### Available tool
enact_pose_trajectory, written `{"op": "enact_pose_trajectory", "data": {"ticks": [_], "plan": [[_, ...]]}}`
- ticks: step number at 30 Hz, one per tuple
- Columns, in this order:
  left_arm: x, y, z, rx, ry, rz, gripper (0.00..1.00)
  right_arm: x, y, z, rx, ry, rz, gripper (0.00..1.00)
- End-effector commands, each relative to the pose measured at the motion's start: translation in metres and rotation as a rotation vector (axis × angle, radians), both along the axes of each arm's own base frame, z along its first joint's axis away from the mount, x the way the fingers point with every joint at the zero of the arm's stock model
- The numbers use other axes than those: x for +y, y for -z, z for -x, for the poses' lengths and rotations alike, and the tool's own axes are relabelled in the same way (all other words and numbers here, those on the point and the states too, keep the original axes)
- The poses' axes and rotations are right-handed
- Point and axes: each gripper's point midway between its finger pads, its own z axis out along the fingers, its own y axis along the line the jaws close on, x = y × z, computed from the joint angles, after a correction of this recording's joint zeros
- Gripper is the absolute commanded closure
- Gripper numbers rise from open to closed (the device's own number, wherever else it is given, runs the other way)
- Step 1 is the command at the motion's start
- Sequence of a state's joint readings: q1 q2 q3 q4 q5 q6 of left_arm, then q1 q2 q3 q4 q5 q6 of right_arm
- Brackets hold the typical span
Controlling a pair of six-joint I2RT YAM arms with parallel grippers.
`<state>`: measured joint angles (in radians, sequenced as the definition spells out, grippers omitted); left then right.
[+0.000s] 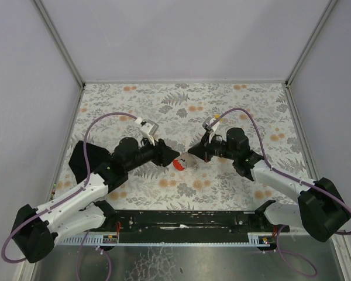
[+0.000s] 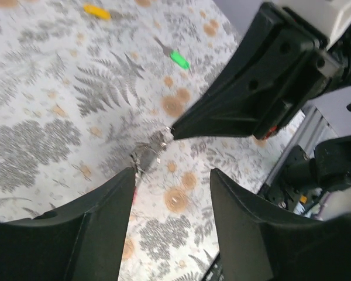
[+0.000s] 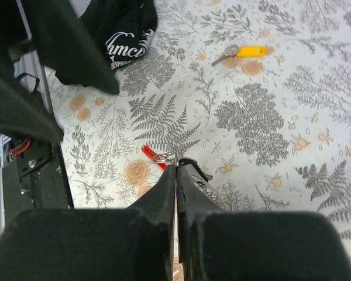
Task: Put the keys on the keyring
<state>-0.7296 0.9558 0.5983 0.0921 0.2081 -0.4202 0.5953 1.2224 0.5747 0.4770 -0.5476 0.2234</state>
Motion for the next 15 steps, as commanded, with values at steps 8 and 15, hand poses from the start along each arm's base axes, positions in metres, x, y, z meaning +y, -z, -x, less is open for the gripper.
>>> {"op": "enact_pose_trajectory", "data": {"ticks": [8,15], "plan": [[0.010,-0.030,-0.025,-0.316,0.088,0.157,0.45,0.018,-0.057,-0.004,-0.399,-0.221,0.004,1.00],[0.002,-0.020,-0.015,-0.434,0.236,0.114,0.55,0.024,-0.057,0.000,-0.520,-0.335,0.032,1.00]]}}
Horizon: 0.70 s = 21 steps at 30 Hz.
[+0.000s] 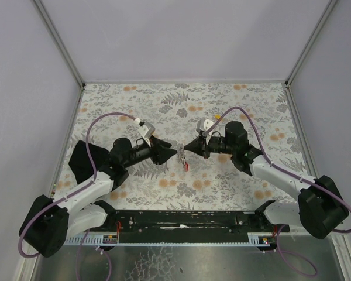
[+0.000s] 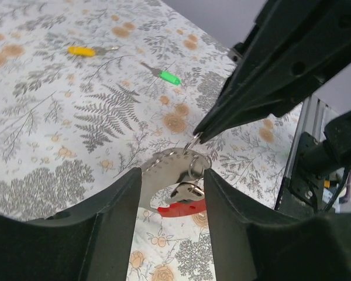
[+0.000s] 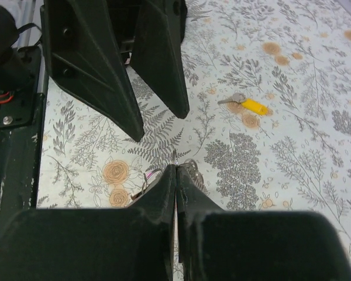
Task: Put the keys on the keyring
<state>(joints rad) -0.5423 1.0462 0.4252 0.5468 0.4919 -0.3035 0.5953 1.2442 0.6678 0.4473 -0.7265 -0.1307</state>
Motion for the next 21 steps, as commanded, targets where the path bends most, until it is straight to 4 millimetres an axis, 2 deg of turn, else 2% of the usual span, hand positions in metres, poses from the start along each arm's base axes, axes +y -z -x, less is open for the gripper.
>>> {"op": "enact_pose_trajectory", "data": {"ticks": [1,9,21], "plan": [[-0.009,-0.023,0.009,-0.228,0.129,0.010,0.56,0.010,-0.026,-0.002,-0.179,-0.112,-0.019,1.00],[-0.014,-0.001,0.012,-0.258,0.200,-0.038,0.68,0.013,-0.014,0.000,-0.171,-0.143,-0.007,1.00],[-0.019,0.002,0.013,-0.365,0.258,-0.067,0.72,0.012,-0.006,0.008,-0.187,-0.185,-0.003,1.00]]}}
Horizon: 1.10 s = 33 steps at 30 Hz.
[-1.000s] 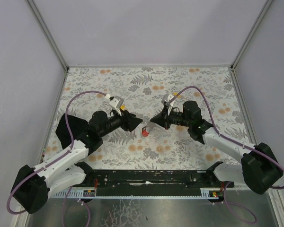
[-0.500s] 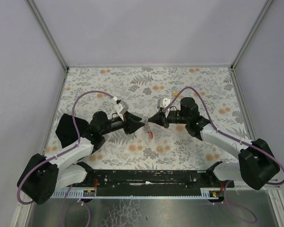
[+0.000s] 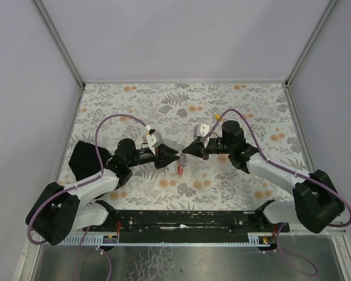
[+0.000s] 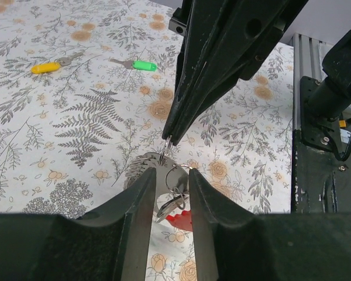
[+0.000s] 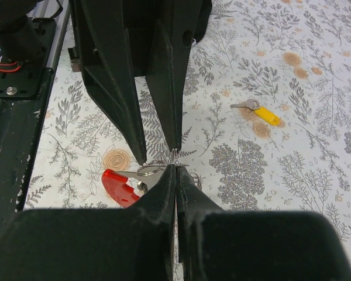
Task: Put the keys on the keyring
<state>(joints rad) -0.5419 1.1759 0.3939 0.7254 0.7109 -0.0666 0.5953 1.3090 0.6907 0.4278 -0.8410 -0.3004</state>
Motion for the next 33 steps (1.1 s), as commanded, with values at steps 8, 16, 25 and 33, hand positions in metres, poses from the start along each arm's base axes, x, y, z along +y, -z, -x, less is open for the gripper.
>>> {"op": "enact_pose_trajectory", "data": {"ticks": [8,16,25,33], "plan": [[-0.007,-0.017,-0.001,-0.158,0.076,0.012,0.76,0.003,-0.016,0.007,-0.101,-0.075,-0.039,1.00],[-0.006,-0.025,-0.005,-0.195,0.075,0.009,0.77,0.001,-0.011,0.010,-0.104,-0.089,-0.027,1.00],[-0.010,-0.026,-0.008,-0.182,0.086,0.011,0.77,0.002,-0.010,0.012,-0.100,-0.100,-0.029,1.00],[-0.013,-0.016,-0.006,-0.139,0.117,-0.006,0.81,0.001,-0.011,0.011,-0.100,-0.093,-0.030,1.00]]}}
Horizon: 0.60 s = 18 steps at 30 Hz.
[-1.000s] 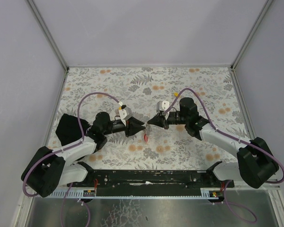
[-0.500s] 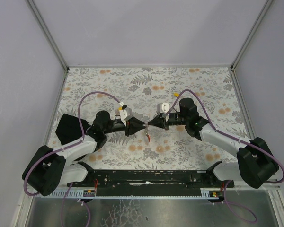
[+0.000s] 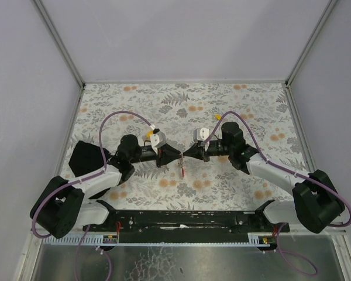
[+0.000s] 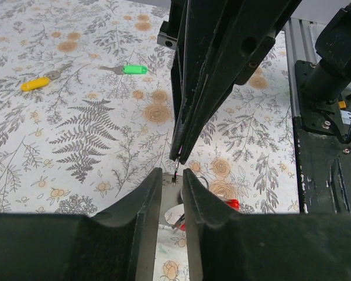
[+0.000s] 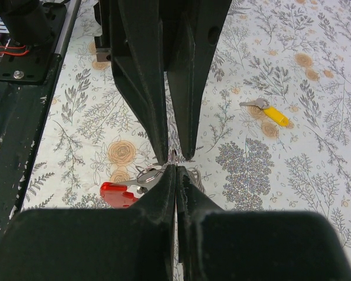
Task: Put the keys on the keyring
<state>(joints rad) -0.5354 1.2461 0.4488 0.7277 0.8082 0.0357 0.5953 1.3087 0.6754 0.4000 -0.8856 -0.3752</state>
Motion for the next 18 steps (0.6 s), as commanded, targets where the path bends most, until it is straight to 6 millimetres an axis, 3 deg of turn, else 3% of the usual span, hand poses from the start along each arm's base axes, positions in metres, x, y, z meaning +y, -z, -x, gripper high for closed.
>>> {"op": "enact_pose_trajectory", "data": {"ticks": [1,8,15,18], "plan": [[-0.0045,-0.0140,-0.0044,-0.051,0.028,0.024,0.82,0.0030,-0.0209,0.0024,-0.070,-0.039,-0.051,1.00],[-0.0058,-0.0116,-0.0046,-0.041,0.039,0.012,0.86,0.0023,-0.0212,0.0024,-0.072,-0.035,-0.051,1.00],[-0.0058,-0.0111,-0.0035,-0.039,0.050,-0.003,1.00,0.0012,-0.0222,0.0025,-0.071,-0.026,-0.051,1.00],[-0.0038,-0.0083,-0.0043,-0.036,0.039,-0.026,1.00,-0.0001,-0.0262,0.0040,-0.072,-0.017,-0.058,0.96]]}}
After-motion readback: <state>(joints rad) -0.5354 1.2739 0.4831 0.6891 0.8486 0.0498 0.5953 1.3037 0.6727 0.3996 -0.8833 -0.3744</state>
